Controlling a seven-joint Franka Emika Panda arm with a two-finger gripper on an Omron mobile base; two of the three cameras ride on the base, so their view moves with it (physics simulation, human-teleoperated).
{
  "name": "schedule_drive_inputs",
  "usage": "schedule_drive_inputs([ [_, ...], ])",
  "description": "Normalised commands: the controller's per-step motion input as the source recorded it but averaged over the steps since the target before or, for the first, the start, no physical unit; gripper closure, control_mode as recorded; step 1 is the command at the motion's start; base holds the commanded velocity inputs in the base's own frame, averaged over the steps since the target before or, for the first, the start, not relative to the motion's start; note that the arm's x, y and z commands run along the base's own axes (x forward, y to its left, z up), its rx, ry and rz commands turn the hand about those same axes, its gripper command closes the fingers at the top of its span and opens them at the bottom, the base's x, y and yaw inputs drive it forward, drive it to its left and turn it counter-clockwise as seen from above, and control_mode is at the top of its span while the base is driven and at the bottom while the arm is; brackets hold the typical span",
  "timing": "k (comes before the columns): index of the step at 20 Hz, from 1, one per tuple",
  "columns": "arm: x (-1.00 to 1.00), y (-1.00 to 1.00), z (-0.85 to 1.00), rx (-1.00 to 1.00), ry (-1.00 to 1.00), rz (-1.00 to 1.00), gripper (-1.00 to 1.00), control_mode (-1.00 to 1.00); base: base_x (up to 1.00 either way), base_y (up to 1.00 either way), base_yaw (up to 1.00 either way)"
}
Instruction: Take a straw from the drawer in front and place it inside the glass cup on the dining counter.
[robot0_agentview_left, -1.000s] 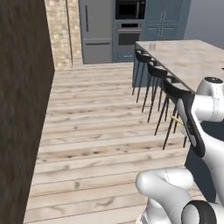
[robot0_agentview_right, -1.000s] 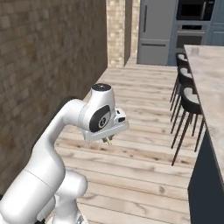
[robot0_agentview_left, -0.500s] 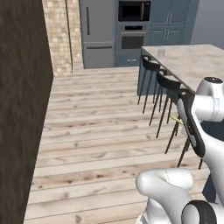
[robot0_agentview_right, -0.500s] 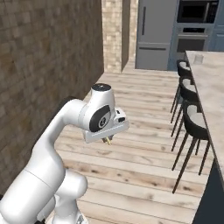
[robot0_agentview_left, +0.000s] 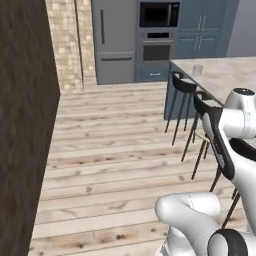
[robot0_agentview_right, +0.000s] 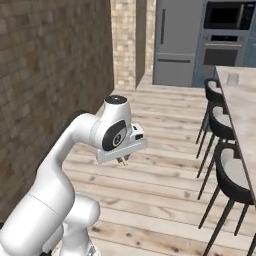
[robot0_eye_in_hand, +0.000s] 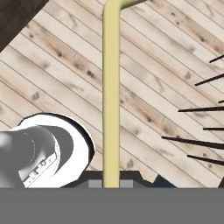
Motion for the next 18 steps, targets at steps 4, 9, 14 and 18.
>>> schedule_drive_inputs([
  [4, 0.00, 0.00, 0.00, 0.00, 0.00, 0.00, 1.00, 1.00, 1.00, 0.34, 0.00],
  [9, 0.00, 0.00, 0.00, 0.00, 0.00, 0.00, 1.00, 1.00, 1.00, 0.32, 0.00],
  [14, 0.00, 0.00, 0.00, 0.00, 0.00, 0.00, 1.00, 1.00, 1.00, 0.21, 0.00],
  [18, 0.00, 0.00, 0.00, 0.00, 0.00, 0.00, 1.00, 1.00, 1.00, 0.24, -0.05],
])
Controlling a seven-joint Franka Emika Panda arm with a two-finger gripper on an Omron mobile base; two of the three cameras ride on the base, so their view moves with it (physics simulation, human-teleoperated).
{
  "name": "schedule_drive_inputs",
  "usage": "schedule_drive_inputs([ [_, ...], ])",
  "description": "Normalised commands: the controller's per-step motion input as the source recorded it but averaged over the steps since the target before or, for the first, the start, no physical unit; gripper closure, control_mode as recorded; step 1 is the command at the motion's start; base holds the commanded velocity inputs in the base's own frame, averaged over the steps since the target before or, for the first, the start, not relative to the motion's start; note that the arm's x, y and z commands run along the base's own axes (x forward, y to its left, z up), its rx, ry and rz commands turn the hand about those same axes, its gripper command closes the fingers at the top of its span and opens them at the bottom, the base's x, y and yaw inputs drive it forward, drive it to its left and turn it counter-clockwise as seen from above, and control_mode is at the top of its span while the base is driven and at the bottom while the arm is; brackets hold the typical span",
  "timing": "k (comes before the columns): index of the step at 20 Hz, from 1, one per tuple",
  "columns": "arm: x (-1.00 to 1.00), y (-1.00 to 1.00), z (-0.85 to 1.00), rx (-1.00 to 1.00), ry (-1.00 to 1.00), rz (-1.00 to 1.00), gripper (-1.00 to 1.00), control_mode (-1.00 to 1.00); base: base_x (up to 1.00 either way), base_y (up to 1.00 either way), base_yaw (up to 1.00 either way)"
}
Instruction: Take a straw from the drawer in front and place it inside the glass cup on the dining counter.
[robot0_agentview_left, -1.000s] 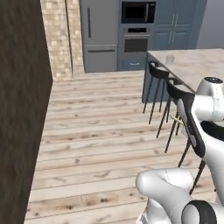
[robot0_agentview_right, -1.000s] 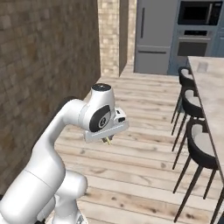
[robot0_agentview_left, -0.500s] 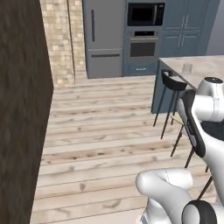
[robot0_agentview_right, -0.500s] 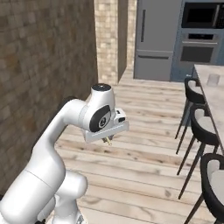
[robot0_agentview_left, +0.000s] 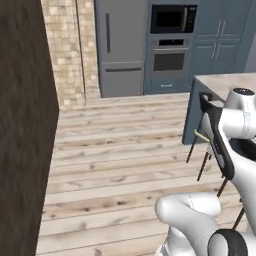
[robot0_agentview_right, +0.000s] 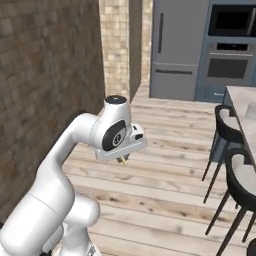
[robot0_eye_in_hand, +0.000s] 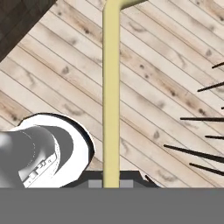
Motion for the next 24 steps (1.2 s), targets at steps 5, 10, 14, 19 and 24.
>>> schedule_drive_inputs([
  [5, 0.00, 0.00, 0.00, 0.00, 0.00, 0.00, 1.00, 1.00, 1.00, 0.67, -0.20],
  [10, 0.00, 0.00, 0.00, 0.00, 0.00, 0.00, 1.00, 1.00, 1.00, 0.95, -0.37],
  [14, 0.00, 0.00, 0.00, 0.00, 0.00, 0.00, 1.00, 1.00, 0.87, 0.54, -0.59],
  [19, 0.00, 0.00, 0.00, 0.00, 0.00, 0.00, 1.00, 1.00, 0.71, 0.35, -0.69],
  [24, 0.00, 0.00, 0.00, 0.00, 0.00, 0.00, 1.00, 1.00, 0.74, 0.80, -0.72],
])
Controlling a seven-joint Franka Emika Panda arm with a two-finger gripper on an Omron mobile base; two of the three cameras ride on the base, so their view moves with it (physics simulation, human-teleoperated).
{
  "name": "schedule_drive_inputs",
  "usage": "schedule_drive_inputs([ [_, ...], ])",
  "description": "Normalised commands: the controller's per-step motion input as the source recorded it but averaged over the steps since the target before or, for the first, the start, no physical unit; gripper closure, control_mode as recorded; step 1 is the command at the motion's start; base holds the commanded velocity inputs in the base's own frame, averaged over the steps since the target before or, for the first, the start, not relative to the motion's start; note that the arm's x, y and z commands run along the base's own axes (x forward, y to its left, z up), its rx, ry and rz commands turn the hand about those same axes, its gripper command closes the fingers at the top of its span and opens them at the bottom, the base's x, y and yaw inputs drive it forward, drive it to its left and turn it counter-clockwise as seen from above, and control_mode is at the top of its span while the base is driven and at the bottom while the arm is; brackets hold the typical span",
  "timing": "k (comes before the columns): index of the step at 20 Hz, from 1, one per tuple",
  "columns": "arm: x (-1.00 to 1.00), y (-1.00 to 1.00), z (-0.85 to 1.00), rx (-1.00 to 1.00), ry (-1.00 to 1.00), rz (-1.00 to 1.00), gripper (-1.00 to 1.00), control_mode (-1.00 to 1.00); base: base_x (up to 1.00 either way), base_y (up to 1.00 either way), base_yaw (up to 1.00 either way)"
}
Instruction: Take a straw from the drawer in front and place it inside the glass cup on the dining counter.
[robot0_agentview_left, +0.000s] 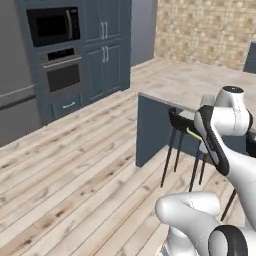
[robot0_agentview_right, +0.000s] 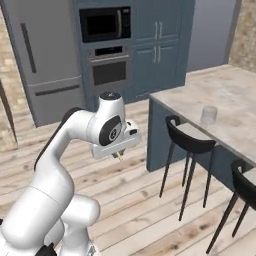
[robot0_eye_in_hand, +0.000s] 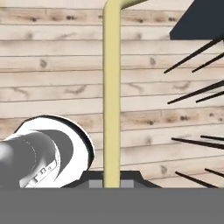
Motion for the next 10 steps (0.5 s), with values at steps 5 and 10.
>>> schedule_drive_inputs([
  [5, 0.00, 0.00, 0.00, 0.00, 0.00, 0.00, 1.00, 1.00, 0.75, 0.94, -0.71],
  [10, 0.00, 0.00, 0.00, 0.00, 0.00, 0.00, 1.00, 1.00, 0.58, 0.66, -0.69],
])
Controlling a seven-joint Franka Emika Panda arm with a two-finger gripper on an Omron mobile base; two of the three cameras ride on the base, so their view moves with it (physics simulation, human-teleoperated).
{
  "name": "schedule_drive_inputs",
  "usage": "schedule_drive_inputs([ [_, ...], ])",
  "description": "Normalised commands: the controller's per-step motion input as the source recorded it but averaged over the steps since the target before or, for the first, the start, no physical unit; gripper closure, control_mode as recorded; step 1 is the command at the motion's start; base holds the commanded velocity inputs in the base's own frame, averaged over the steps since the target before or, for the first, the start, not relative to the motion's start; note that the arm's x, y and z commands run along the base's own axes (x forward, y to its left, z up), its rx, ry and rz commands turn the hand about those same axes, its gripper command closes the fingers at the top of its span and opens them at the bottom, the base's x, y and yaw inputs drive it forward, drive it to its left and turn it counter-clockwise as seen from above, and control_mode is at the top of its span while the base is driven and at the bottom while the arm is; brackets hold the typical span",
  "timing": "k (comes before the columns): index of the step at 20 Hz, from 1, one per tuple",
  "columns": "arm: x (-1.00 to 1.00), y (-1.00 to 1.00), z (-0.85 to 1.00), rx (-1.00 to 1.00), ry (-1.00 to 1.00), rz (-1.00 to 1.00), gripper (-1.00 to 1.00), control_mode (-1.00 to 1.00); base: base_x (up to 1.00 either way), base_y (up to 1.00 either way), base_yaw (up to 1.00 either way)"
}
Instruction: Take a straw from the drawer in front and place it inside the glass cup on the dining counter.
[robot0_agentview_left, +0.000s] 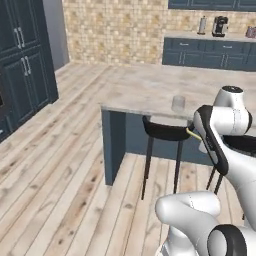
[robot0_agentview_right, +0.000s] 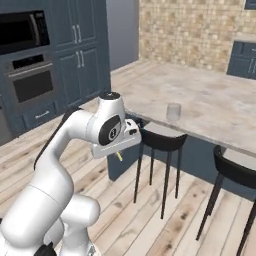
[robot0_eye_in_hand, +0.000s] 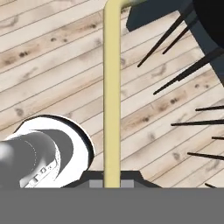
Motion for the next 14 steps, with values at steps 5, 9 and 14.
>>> schedule_drive_inputs([
  [5, 0.00, 0.00, 0.00, 0.00, 0.00, 0.00, 1.00, 1.00, 0.71, 0.61, -0.59],
  [9, 0.00, 0.00, 0.00, 0.00, 0.00, 0.00, 1.00, 1.00, 0.94, 0.53, -0.49],
  [14, 0.00, 0.00, 0.00, 0.00, 0.00, 0.00, 1.00, 1.00, 0.74, 0.46, -0.40],
])
